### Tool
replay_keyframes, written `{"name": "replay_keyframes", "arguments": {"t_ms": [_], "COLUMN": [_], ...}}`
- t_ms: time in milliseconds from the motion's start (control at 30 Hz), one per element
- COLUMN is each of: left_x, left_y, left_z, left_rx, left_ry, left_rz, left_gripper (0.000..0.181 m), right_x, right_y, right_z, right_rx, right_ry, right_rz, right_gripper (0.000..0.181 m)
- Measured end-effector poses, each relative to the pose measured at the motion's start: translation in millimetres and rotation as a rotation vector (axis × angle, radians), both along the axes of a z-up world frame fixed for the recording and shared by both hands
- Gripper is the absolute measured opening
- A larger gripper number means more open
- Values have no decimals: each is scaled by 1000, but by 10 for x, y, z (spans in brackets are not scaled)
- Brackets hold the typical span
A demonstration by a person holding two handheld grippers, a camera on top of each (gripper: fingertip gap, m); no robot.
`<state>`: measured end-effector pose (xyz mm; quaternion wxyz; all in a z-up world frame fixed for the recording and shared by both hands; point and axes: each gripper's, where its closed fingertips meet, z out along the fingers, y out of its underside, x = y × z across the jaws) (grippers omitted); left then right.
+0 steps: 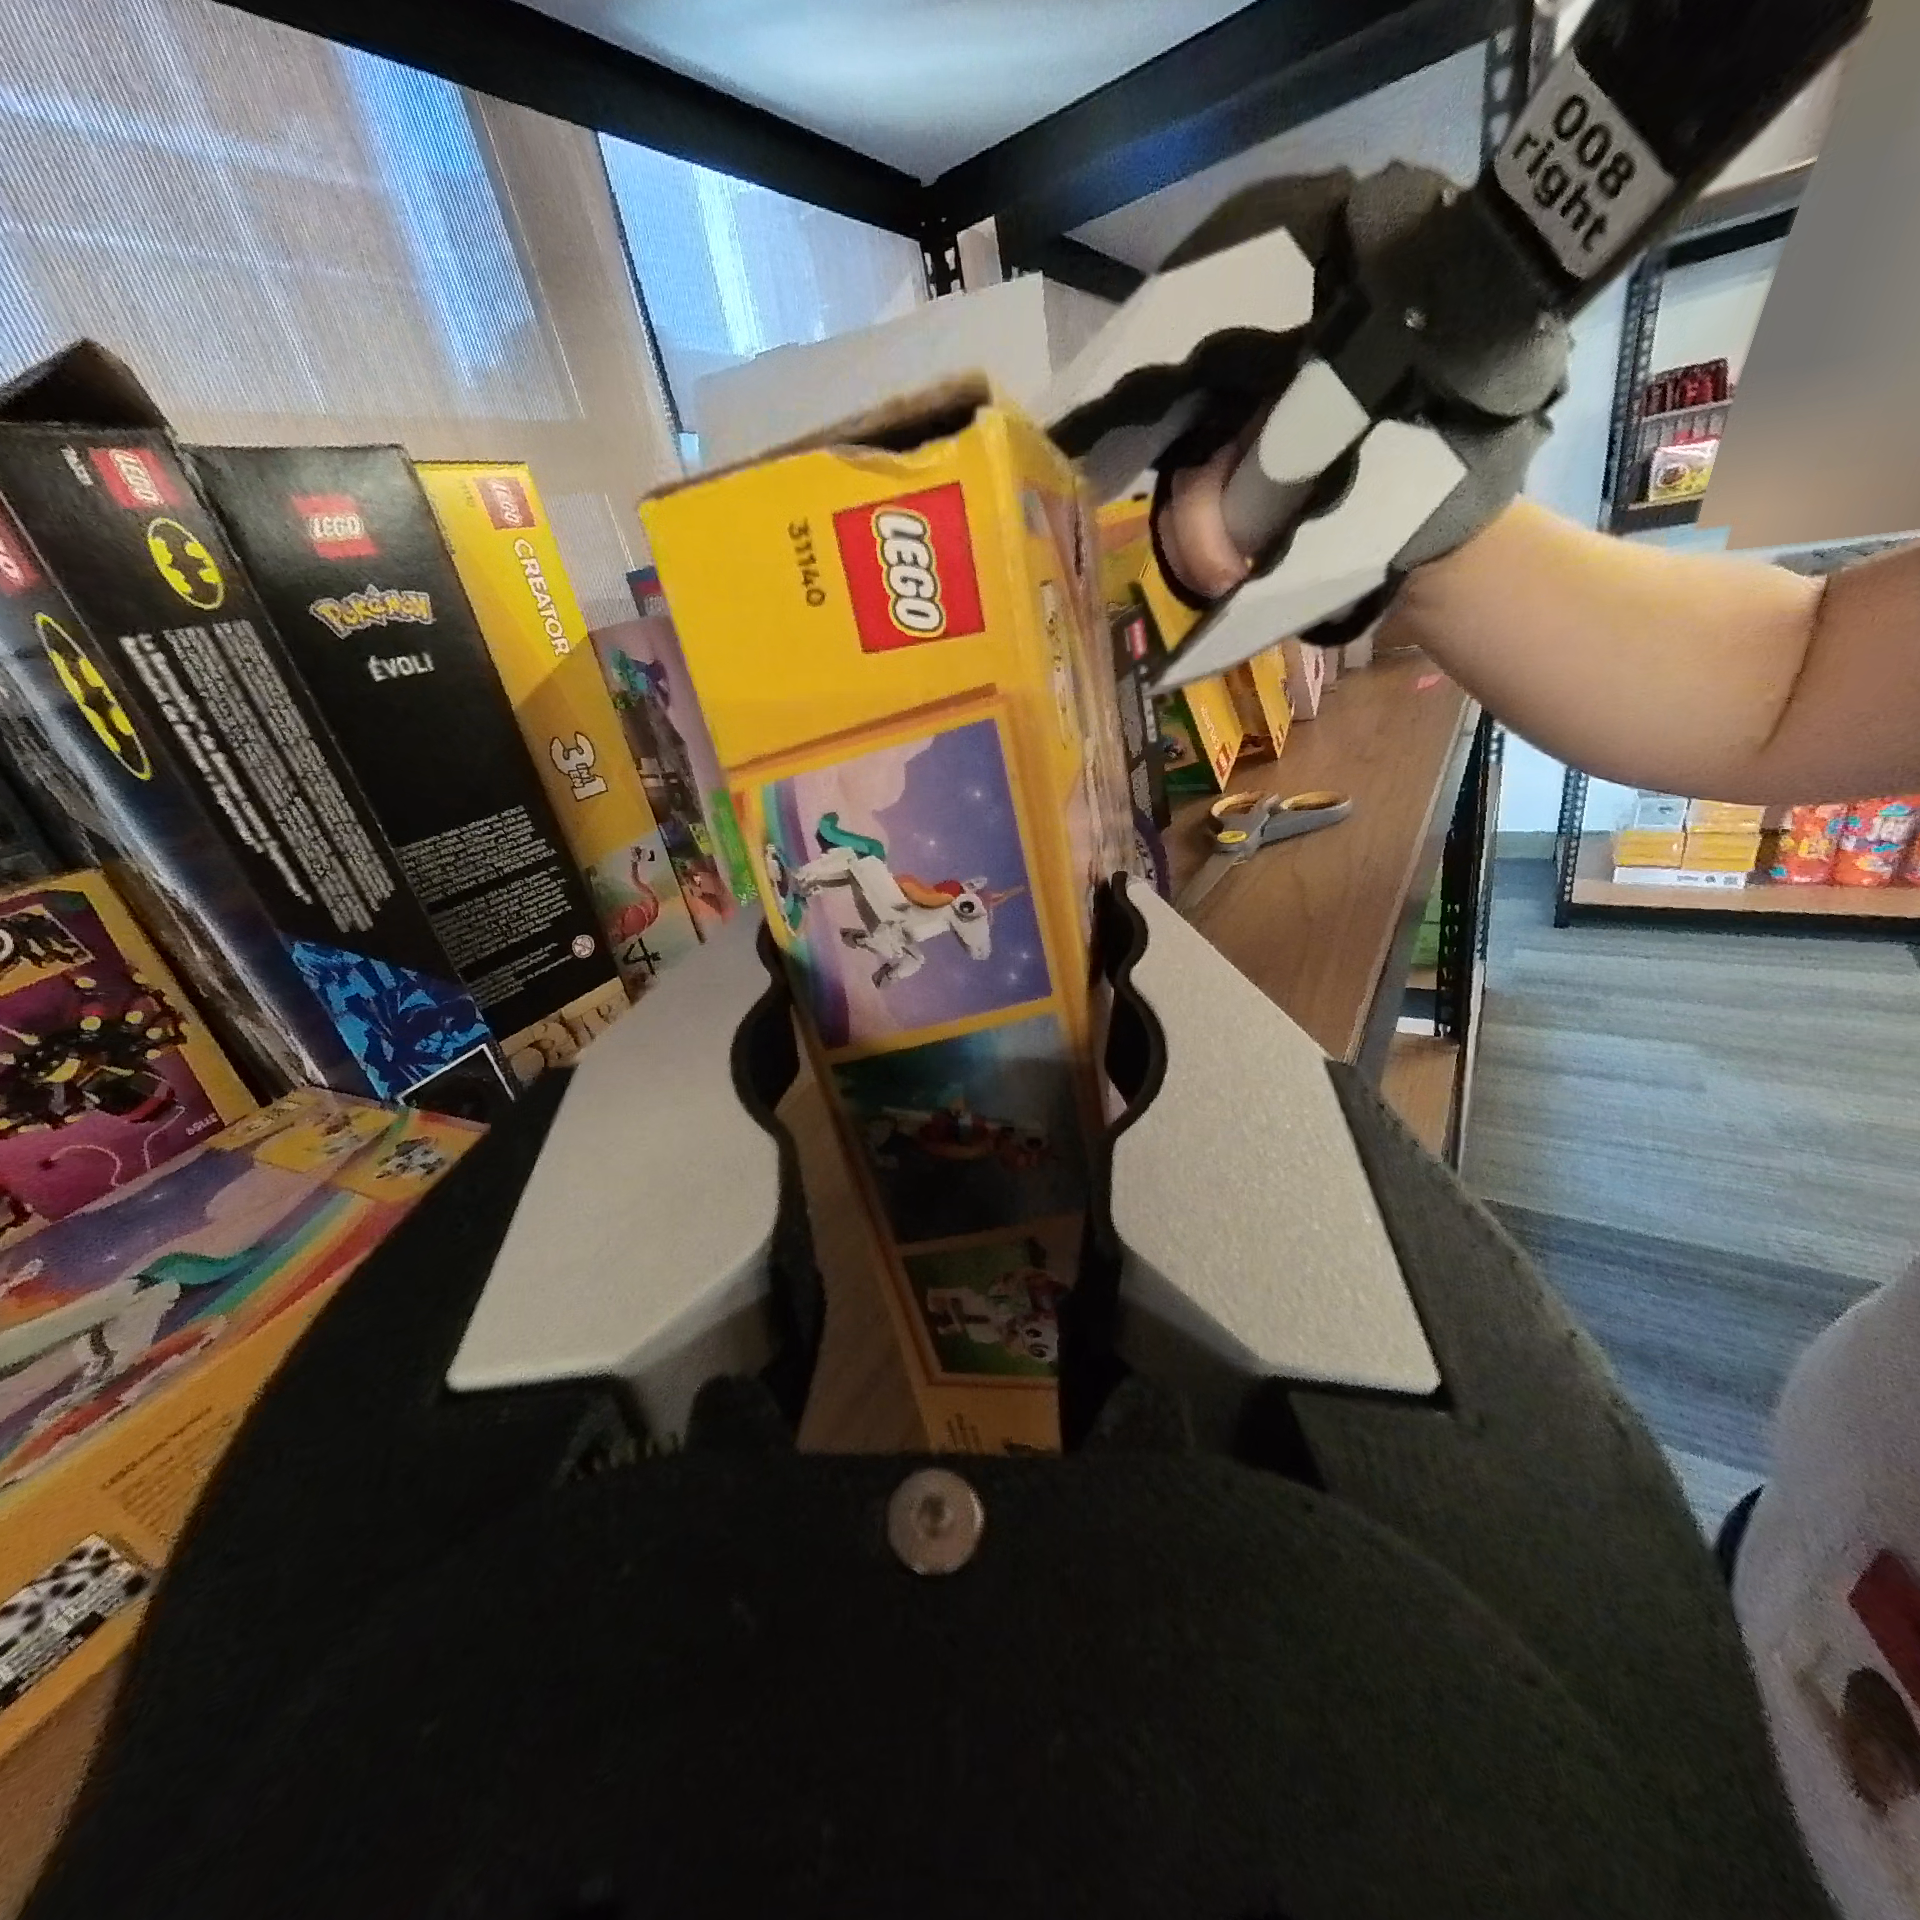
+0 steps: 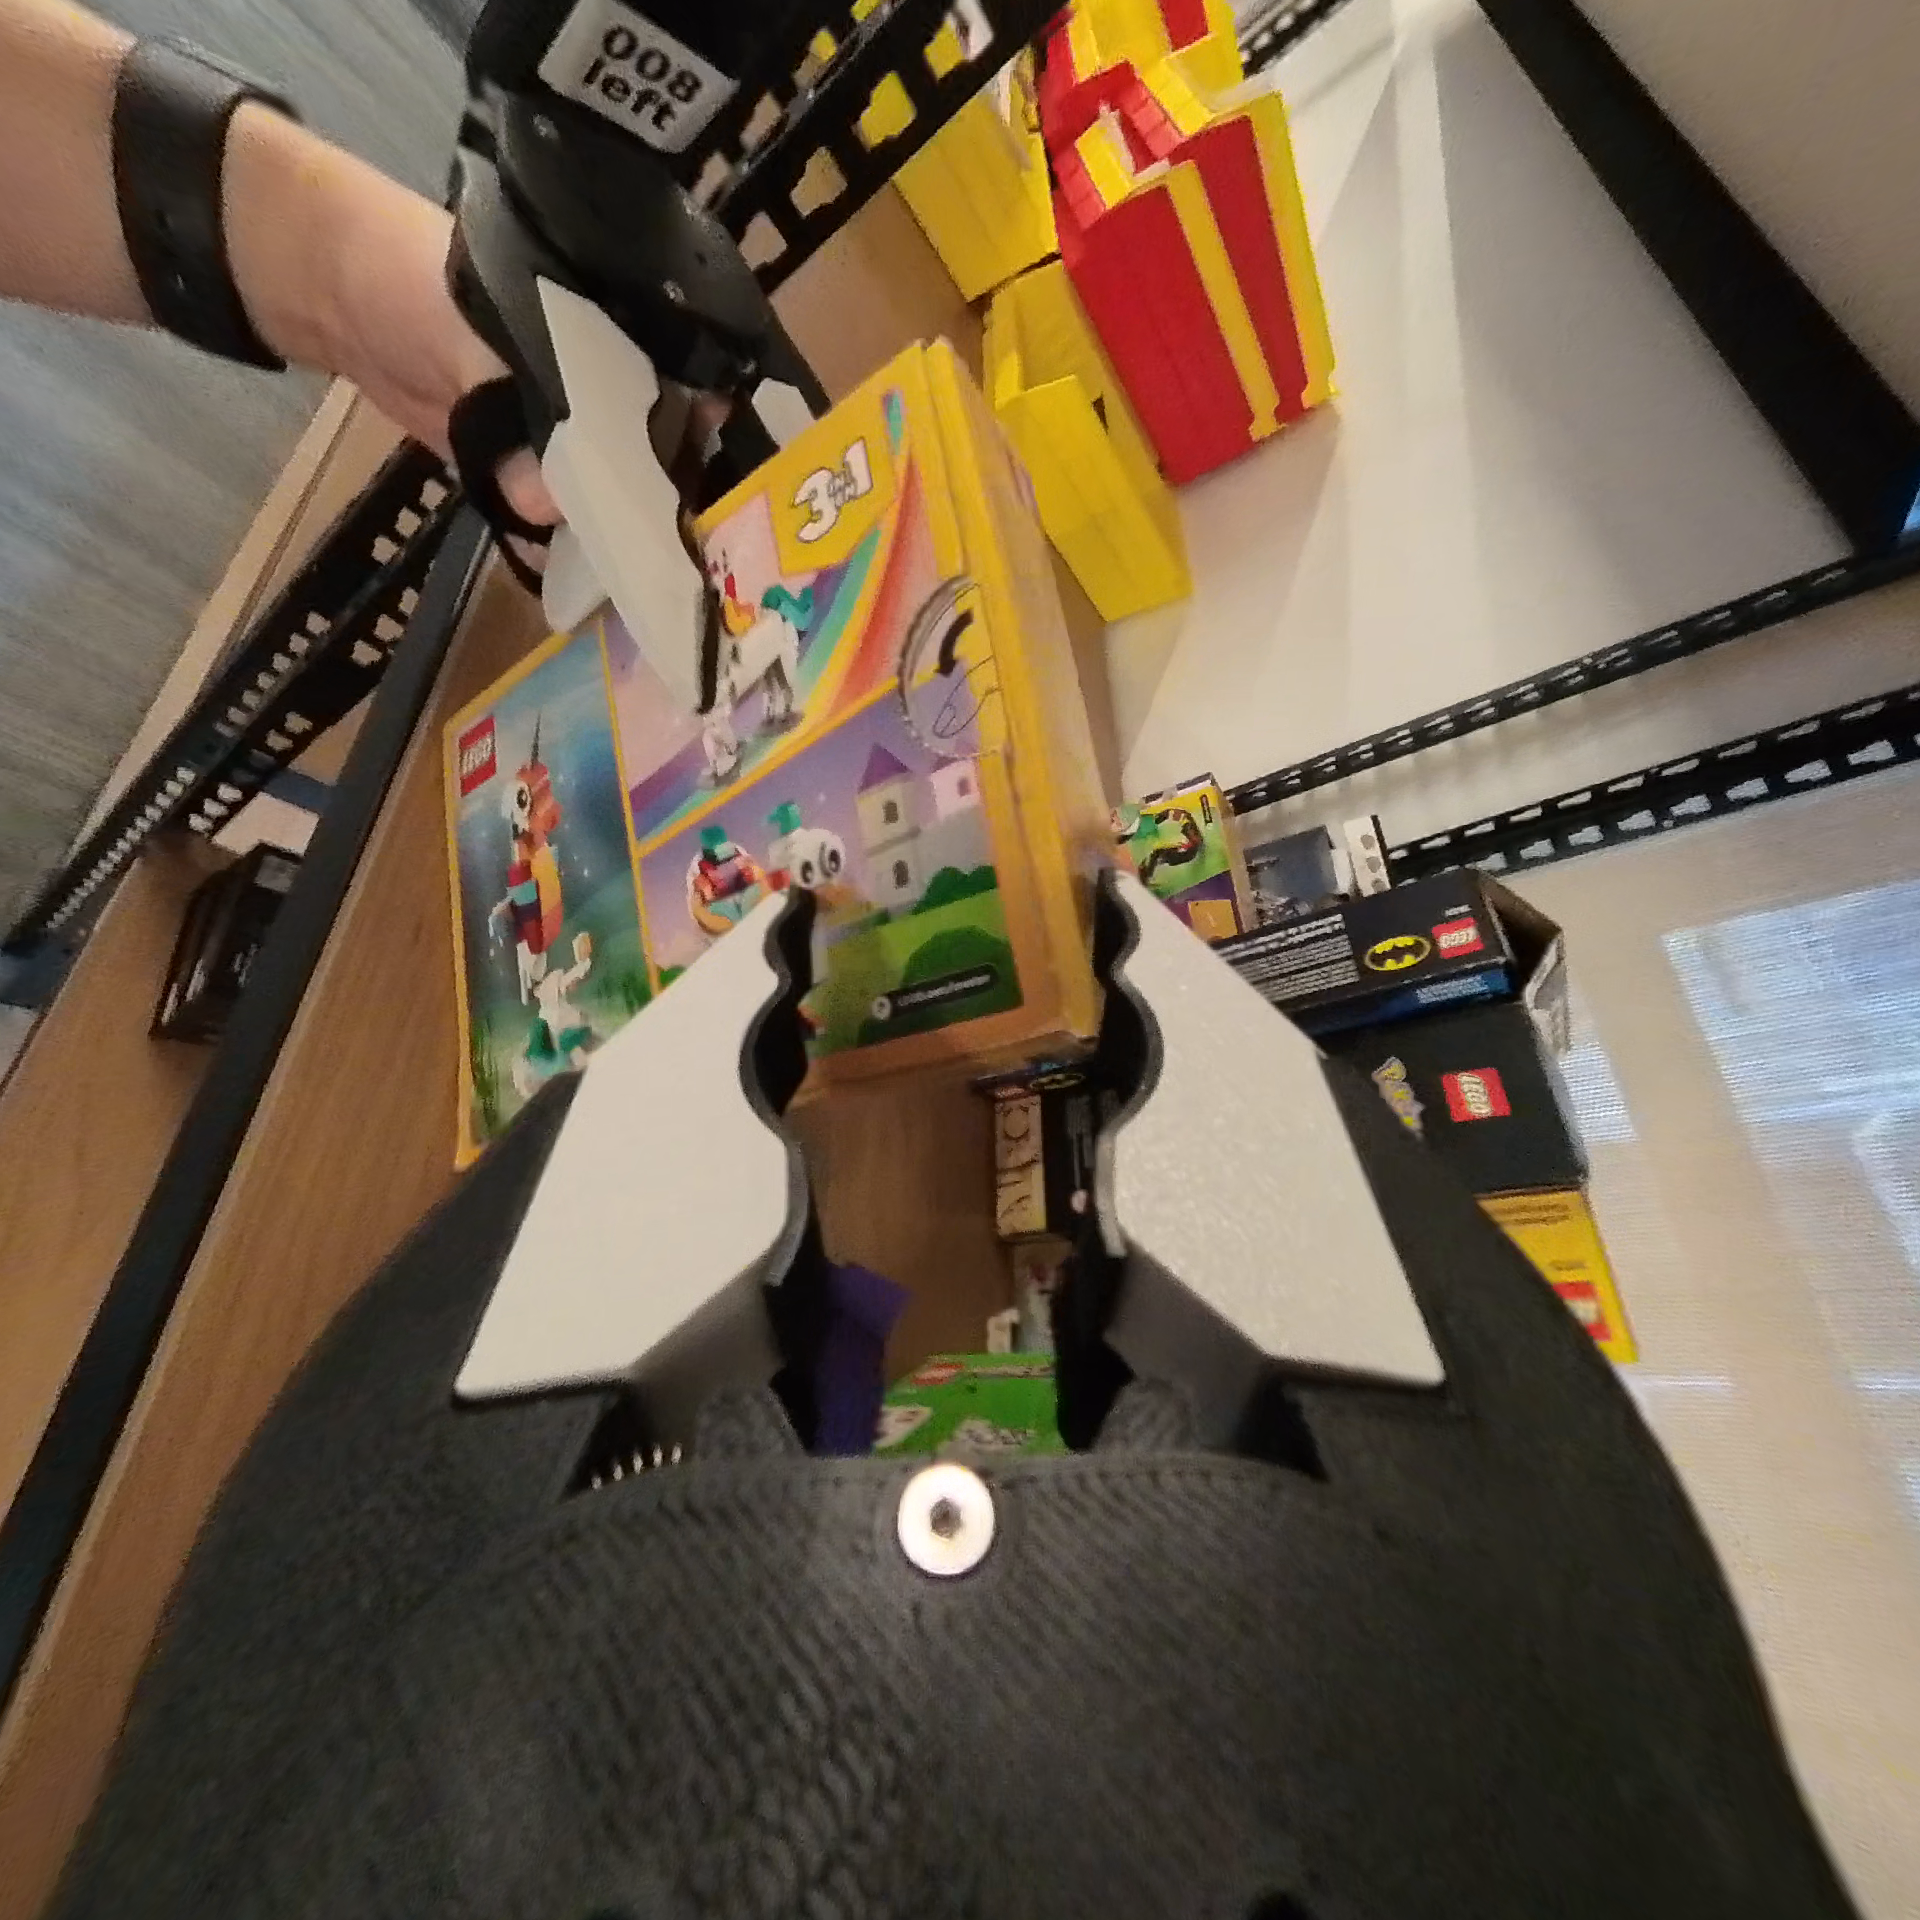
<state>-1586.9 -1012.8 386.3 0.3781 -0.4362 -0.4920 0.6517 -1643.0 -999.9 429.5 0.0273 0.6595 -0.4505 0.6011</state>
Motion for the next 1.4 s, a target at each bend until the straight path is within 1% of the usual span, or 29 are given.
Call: {"name": "replay_keyframes", "arguments": {"t_ms": [67,133,200,267,333,433,500,567,600,633,667,767,900,933,1000,1033,1067,1100,1167,1200,1233,1267,1300,1333,1367,1400], "left_x": [5,4,30,131,251,223,174,151,150,149,141,148,157,206,410,498,542,541,442,380,317,262,203,143,104,89], "left_y": [-22,-24,-26,-2,100,261,284,239,202,178,175,179,219,226,231,211,155,78,-36,-73,-103,-137,-157,-156,-155,-167], "left_z": [-3,-2,26,176,414,633,709,721,704,671,639,629,681,735,900,899,823,695,414,305,209,119,33,-24,-38,-36], "left_rx": [15,16,-12,-93,-195,-327,-400,-438,-440,-438,-434,-399,-349,-344,-317,-263,-188,-111,-5,20,32,36,32,17,-3,-13], "left_ry": [10,18,5,31,48,-90,-197,-286,-323,-356,-375,-345,-237,-173,54,143,184,183,118,83,44,0,-49,-82,-89,-86], "left_rz": [2,8,58,153,225,250,257,263,268,267,261,270,286,317,401,411,411,407,389,386,389,400,406,402,404,415], "left_gripper": [57,58,62,62,60,59,51,41,35,21,18,13,4,7,48,69,84,89,95,95,91,83,69,62,60,60], "right_x": [19,7,9,11,11,14,15,19,23,28,35,62,133,145,156,155,151,147,143,143,145,147,144,139,110,49], "right_y": [-24,-42,-39,-46,-46,-37,-35,-48,-56,-69,-84,-189,-340,-365,-384,-386,-383,-383,-382,-382,-385,-386,-383,-374,-372,-363], "right_z": [-30,-50,-40,-28,-30,-32,-30,-29,-23,-19,-17,-25,-29,-29,-25,-25,-24,-24,-23,-21,-20,-18,-9,23,92,208], "right_rx": [-32,-163,-127,-95,-112,-110,-131,-148,-160,-166,-168,-173,-164,-161,-148,-148,-151,-149,-144,-141,-139,-132,-122,-112,-104,-99], "right_ry": [-40,15,12,-4,-8,-29,-34,-38,-40,-41,-42,-23,11,17,23,29,34,37,39,39,37,33,24,0,-39,-97], "right_rz": [-21,-35,-61,-56,-39,-21,-5,11,22,35,49,75,140,152,178,190,202,211,228,232,232,231,229,224,202,171], "right_gripper": [54,54,53,51,52,54,54,54,53,52,52,52,52,52,52,52,52,51,51,51,51,51,51,49,48,54]}}
